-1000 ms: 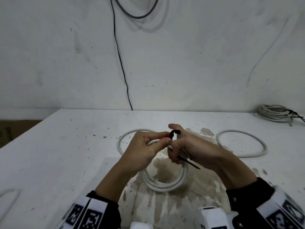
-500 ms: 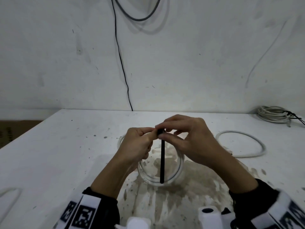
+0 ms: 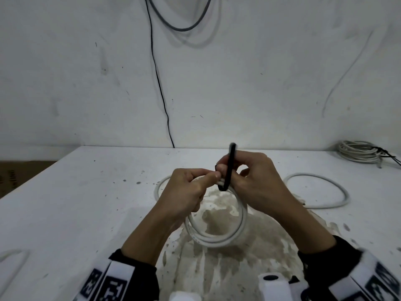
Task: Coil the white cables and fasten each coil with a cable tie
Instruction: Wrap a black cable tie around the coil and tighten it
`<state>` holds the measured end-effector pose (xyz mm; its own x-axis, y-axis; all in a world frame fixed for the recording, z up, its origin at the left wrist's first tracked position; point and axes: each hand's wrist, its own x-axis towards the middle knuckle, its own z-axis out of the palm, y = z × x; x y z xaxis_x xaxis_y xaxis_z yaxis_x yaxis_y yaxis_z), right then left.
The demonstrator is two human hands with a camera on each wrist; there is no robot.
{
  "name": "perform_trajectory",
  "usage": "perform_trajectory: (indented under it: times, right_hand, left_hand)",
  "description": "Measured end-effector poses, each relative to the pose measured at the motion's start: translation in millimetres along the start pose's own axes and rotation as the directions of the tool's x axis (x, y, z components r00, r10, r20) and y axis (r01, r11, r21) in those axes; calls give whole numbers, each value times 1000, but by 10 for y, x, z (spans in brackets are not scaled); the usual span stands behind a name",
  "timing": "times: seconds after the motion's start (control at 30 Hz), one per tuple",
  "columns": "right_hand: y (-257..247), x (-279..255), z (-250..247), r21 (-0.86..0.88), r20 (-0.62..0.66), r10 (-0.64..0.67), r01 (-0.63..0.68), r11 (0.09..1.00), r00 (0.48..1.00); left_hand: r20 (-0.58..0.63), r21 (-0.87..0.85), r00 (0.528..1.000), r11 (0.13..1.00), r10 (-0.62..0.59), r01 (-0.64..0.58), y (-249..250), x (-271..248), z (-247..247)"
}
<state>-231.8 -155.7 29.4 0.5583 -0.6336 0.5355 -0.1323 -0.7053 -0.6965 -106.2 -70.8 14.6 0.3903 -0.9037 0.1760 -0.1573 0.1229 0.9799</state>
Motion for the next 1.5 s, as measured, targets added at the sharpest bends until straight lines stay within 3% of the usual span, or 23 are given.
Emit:
perform_trajectory:
  times: [0.13,0.23,0.3,0.37,0.43,0.5,0.63,0.8,1.2,1.43,1.5]
  right_hand:
    - [31,-2,-64,28,49,5,-6,1000,999]
    - [0,-46,-104,98,182,-147,131,987,972]
    - [-43,-58,-91,146,145,-236,215,966,961]
    - [-97,-52,-50,235,52,-233,215,948,971]
    - [-151,-48,-9,354,-32,-135,138,925,990]
    - [-186,-51,25,456,-59,45,-13,890,997]
    - [-196,-58,62,502,93,261,-271,821,961]
    - [-165,-37,35,498,237,319,-397,771,918]
    - [-139,-12,-2,513,259,367,-449,731,893]
    - [-170,-9,-58,554,344,451,-566,610,823]
    - [-178,-9,-73,534,335,461,-569,626,822]
  left_hand:
    - [-63,-58,998,998,12,-16,9,19,-22]
    - [-131,-79,991,996,18,-29,23,29,-73]
    - [-168,-74,986,997,19,-32,31,31,-101]
    - [-202,-78,979,997,8,-25,27,44,-127]
    - [-225,-75,974,997,12,-30,26,50,-137]
    - [-255,-25,966,998,52,-61,26,48,-130]
    - [-289,149,934,973,211,-174,23,38,-112]
    - [-253,363,892,891,376,-272,31,15,-55]
    - [-116,482,849,776,516,-406,69,-44,10]
    - [87,654,782,557,617,-512,22,-55,-2]
    - [114,668,768,524,631,-529,27,-52,-9]
